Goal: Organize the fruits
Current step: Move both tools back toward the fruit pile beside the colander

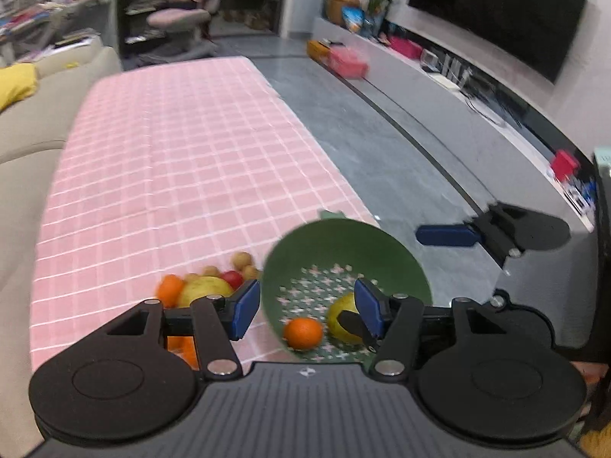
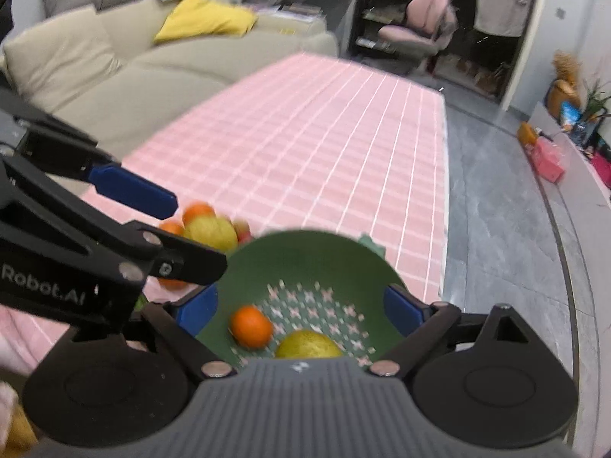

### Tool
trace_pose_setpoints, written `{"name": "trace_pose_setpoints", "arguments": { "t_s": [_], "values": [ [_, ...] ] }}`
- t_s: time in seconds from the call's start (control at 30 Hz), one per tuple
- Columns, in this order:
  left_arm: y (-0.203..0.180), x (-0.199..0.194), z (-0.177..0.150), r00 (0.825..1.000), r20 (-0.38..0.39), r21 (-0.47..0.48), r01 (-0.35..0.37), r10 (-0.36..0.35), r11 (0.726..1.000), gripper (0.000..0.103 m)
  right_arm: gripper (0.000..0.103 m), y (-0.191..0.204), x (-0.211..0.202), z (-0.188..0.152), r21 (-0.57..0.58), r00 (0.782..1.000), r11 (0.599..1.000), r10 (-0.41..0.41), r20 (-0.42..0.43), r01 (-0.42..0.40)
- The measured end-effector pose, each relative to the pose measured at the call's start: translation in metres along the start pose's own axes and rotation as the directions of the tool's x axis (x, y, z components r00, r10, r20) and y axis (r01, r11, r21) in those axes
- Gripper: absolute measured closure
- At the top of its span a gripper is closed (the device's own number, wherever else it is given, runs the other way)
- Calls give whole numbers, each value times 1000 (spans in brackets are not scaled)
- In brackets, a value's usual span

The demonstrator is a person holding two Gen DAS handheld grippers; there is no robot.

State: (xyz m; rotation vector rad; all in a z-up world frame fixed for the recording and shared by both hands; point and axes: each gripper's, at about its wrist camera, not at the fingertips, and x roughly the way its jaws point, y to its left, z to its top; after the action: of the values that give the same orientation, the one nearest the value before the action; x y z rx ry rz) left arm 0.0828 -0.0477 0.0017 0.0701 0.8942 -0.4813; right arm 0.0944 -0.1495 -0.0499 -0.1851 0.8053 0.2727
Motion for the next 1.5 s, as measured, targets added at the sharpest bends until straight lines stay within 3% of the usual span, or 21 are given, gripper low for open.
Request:
{"name": "trace_pose_setpoints", "arguments": {
  "t_s": [0.2, 0.37, 0.63, 0.8, 1.0, 1.27, 1.5],
  "values": [
    [29, -30, -12, 996, 65, -74, -60, 64, 995, 36, 11, 36, -16, 5, 64, 999, 997, -35, 14, 34],
    [55, -55, -24, 991, 110, -154, -60, 78, 986, 36, 10, 67, -25, -2, 66, 996, 995, -79, 46, 76],
    [77, -69, -59, 986, 109, -215, -99, 124, 972, 36, 10, 99, -28, -19, 83, 998, 995, 59, 38, -62],
    [87, -57, -74, 990, 96, -233, -75, 99, 970, 36, 10, 119, -19, -29, 29, 996, 995, 90, 10, -90],
    [99, -36, -86, 993, 54, -249, -84, 101, 965, 37, 12, 113, -6, -28, 10, 996, 996, 92, 13, -92],
    [122, -7, -90, 994, 1, -300, -105, 110, 948, 41, 29, 86, 23, -15, 67, 992, 990, 122, -15, -121],
    [142, 24, -75, 996, -19, -332, -86, 85, 939, 43, 34, 77, 53, 6, -22, 988, 988, 151, -29, -152]
  ]
}}
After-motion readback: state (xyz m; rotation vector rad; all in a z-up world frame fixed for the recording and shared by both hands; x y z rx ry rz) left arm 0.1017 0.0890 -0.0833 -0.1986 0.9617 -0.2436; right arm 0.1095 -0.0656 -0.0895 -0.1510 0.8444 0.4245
